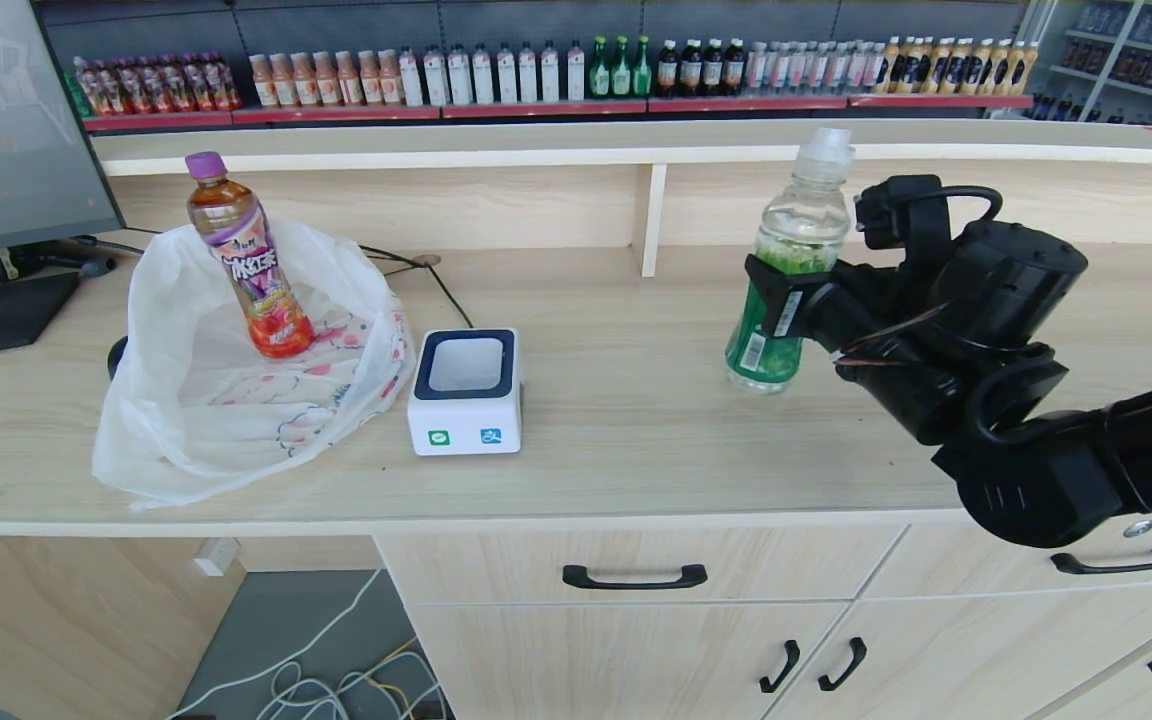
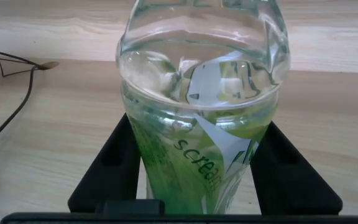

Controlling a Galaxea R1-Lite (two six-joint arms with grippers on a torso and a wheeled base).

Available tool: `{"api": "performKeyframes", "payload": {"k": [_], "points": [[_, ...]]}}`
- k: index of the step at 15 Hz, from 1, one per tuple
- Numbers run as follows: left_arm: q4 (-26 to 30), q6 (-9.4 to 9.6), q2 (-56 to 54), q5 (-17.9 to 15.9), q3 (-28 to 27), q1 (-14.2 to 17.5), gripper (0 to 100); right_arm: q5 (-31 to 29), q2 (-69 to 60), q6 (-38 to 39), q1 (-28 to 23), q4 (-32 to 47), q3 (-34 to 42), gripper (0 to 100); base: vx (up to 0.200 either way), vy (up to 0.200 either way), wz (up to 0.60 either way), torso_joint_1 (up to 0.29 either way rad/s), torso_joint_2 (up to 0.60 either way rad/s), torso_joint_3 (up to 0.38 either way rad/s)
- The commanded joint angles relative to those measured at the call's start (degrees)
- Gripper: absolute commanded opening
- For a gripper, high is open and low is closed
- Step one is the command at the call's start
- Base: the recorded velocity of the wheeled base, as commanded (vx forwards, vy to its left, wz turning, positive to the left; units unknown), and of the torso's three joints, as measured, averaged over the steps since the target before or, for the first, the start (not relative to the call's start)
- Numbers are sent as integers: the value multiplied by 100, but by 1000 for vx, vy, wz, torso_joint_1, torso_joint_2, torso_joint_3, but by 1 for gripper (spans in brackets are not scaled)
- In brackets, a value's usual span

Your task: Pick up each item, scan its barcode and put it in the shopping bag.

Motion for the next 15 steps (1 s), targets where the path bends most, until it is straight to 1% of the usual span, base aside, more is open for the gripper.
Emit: {"api": "performKeyframes", "payload": {"k": [1,4,5,7,10,11,13,14,15], "points": [[-1,0,-2,0,0,1,100,-4,-215,-108,2,18,8,0,0,0,0,0,0,0],[-1,0,-2,0,0,1,100,-66,-444,-283,19,106,25,0,0,0,0,0,0,0],[-1,0,-2,9,0,1,100,-338,-584,-283,45,185,43,0,0,0,0,0,0,0],[-1,0,-2,0,0,1,100,-399,-830,-406,116,255,139,0,0,0,0,0,0,0],[-1,0,-2,9,0,1,100,-408,-1261,-670,125,317,447,0,0,0,0,0,0,0],[-1,0,-2,0,0,1,100,-487,-1410,-740,142,317,561,0,0,0,0,0,0,0],[-1,0,-2,0,0,1,100,-883,-1894,-749,406,317,1036,0,0,0,0,0,0,0],[-1,0,-2,0,0,1,100,-936,-2105,-784,485,317,1273,0,0,0,0,0,0,0],[-1,0,-2,0,0,1,100,-944,-2157,-802,503,317,1335,0,0,0,0,0,0,0]]}}
